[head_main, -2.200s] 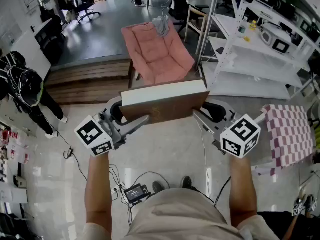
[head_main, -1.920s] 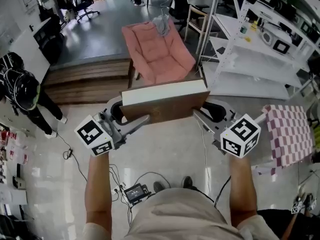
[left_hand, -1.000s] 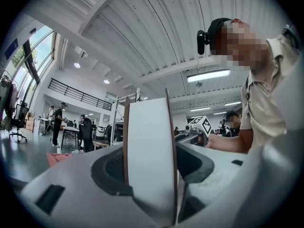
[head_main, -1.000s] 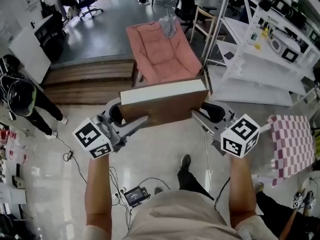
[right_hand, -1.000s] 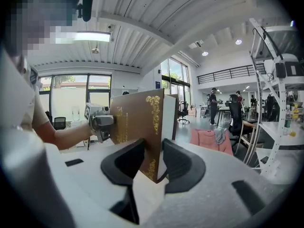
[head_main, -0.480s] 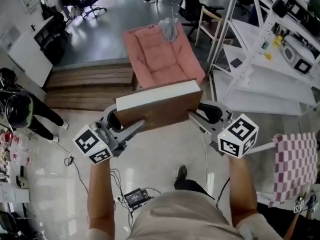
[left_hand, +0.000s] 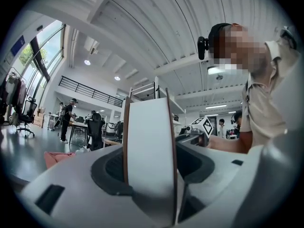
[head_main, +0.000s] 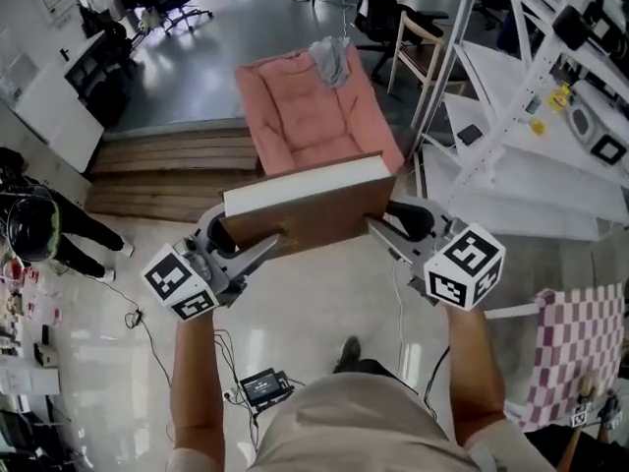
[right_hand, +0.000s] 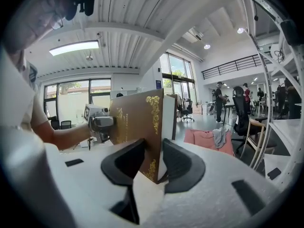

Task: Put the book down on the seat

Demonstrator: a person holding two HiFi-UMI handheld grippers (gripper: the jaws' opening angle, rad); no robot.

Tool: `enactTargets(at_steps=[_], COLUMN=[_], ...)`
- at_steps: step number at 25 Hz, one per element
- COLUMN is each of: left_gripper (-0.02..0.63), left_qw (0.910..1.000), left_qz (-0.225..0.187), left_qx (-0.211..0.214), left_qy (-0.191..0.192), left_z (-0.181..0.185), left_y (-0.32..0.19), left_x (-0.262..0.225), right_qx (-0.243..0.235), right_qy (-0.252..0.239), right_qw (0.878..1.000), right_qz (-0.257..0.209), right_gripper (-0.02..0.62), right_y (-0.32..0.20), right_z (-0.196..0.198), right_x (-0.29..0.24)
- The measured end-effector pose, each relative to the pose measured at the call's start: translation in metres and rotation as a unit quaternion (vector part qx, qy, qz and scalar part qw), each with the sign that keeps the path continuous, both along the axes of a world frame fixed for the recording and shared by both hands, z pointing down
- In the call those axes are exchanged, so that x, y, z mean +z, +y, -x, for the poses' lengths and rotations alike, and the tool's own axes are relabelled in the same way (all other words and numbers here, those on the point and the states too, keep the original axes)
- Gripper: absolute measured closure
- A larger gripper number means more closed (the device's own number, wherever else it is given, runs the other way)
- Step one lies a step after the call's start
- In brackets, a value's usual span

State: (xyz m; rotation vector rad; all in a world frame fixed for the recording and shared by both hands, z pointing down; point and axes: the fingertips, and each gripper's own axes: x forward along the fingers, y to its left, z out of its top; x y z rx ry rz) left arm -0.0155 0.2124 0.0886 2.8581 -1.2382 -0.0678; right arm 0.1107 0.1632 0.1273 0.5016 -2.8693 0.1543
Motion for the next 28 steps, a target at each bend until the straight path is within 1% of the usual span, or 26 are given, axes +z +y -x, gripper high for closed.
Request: enactTargets(at_steps=[10, 16, 22, 28], left_gripper=[0.351, 0.35, 0.35, 0.349], left_qw=[1.0, 0.9998, 0.9986, 0.9965], left_qz=[0.002, 0.003, -0.001, -0.005], left_qx=[0.001, 0.02, 0.053, 0.082], left_qy=[0.002, 0.006, 0.006, 0.01], left_z=[-0.019, -0.023, -0.011, 0.02], left_y=[-0.067, -0.101, -0.155, -0.224], left_x=[0.002, 0.001, 0.005, 0.023], right_qx=[0.002, 0.017, 0.048, 0.084], right_qy=[-0.001, 0.0, 0.004, 0.007], right_qw=[1.0, 1.0, 0.999, 0.996], right_qz=[-0.001, 0.0, 0.001, 0.002], right_gripper=[0.488, 0.488, 0.489, 0.489], right_y=[-0.067, -0.095, -0.14, -0.201], right_z=[-0.02, -0.025, -0.017, 0.012], right_x=[0.001, -0.001, 0.003, 0.021])
